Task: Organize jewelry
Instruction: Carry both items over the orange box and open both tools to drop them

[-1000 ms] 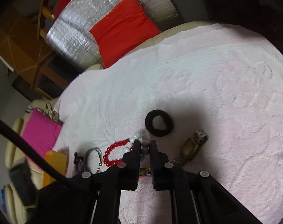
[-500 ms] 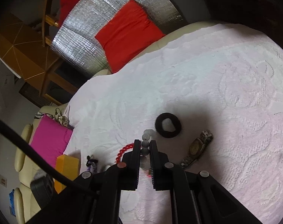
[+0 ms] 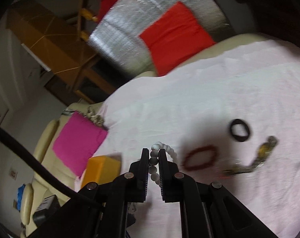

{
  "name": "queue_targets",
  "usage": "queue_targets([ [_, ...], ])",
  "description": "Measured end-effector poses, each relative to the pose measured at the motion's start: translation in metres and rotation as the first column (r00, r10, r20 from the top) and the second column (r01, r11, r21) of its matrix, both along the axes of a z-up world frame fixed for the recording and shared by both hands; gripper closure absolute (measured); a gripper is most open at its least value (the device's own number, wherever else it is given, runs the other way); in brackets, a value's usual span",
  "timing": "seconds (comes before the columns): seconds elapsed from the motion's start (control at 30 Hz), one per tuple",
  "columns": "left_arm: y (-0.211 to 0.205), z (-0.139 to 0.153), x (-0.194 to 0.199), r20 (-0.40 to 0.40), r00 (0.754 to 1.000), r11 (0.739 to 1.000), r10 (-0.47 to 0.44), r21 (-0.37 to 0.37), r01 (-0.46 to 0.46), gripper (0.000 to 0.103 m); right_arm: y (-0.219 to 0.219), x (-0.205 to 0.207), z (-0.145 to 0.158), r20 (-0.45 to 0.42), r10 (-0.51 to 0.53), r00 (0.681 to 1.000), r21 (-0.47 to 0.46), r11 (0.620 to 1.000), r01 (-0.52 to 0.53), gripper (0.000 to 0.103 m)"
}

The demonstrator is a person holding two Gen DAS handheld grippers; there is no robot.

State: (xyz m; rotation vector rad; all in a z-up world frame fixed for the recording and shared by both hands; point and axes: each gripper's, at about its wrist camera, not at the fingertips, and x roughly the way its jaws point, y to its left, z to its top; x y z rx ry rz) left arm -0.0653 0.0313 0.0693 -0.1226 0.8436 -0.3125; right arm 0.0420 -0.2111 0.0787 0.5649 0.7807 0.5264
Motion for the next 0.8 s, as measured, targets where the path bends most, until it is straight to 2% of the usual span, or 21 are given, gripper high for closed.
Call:
queue_targets([
  [0.2,0.068,0.047,-0.041,0.112,0.984,0.987,0.136,0.07,-0.144,0.101,0.075,-0.011,0.026,0.046,0.135,0.99,0.079,0.987,-0.138,0.092],
  [0.3,0.104,0.048,-0.052,0.117,0.969,0.964,0.215,0.132,-0.23,0.101,0.123,-0.018,0.032,0.059,0.219,0.974,0.11,0.968,-0.225,0.092],
  [0.43,0.146,0.027,-0.056,0.044,0.949,0.933,0.311,0.175,-0.314,0.101,0.188,-0.034,0.029,0.055,0.321,0.946,0.087,0.942,-0.325,0.092],
  [0.57,0.169,-0.007,-0.054,-0.045,0.929,0.913,0.367,0.21,-0.351,0.1,0.245,-0.048,0.01,0.018,0.392,0.92,0.054,0.918,-0.392,0.092],
  [0.67,0.176,-0.029,-0.051,-0.103,0.91,0.898,0.402,0.238,-0.369,0.097,0.265,-0.053,-0.008,-0.005,0.424,0.906,0.03,0.906,-0.423,0.089],
  [0.8,0.169,-0.039,-0.055,-0.105,0.905,0.888,0.411,0.27,-0.372,0.096,0.269,-0.046,-0.033,-0.07,0.415,0.907,0.01,0.91,-0.415,0.083],
])
